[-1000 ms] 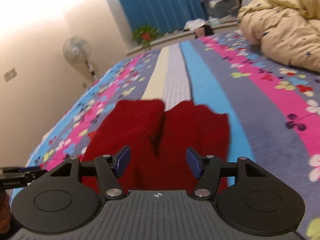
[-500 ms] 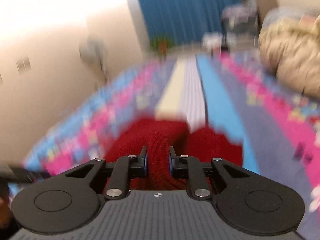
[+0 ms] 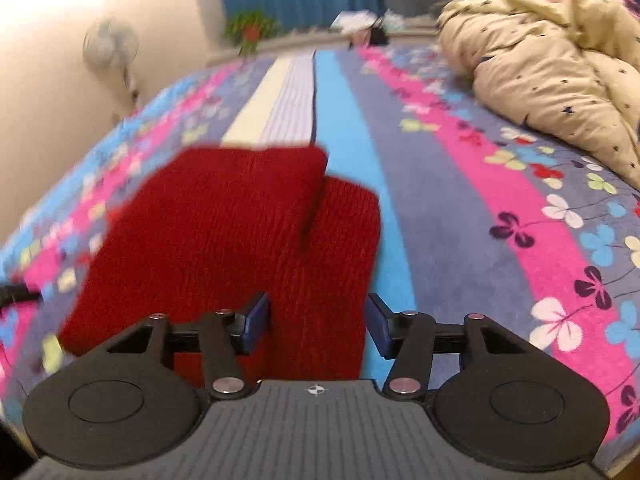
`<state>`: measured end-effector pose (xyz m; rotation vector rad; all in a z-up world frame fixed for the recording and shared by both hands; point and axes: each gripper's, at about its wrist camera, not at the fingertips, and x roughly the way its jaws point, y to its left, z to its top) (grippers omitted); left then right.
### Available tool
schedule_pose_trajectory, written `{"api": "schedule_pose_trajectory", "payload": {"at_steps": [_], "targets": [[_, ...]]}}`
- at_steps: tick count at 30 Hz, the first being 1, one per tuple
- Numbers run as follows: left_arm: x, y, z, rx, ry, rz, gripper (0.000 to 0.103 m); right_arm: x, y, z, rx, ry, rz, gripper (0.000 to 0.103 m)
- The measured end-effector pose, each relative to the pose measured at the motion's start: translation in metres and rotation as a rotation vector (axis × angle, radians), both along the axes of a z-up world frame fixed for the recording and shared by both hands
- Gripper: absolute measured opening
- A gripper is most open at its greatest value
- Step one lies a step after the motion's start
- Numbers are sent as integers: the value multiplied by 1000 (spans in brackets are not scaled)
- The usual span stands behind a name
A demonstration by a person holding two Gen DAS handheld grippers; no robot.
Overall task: Fold small clothes
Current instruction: 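Press and square the folded sweater bundle with both tools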
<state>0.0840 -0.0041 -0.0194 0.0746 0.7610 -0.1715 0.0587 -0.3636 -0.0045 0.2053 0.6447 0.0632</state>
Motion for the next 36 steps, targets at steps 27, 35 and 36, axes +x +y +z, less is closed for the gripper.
{"api": "schedule_pose_trajectory", "payload": {"at_steps": [27,35,36], "targets": [[164,-50,-15,-370,152,198,93,56,-4,-50,90,290,-54,94],[184,-61,-50,-585,317,152,93,65,-2,-49,150,286,-51,74],[187,-63,-53,-591,324,157,93,66,0,-49,135,282,-42,68]]}}
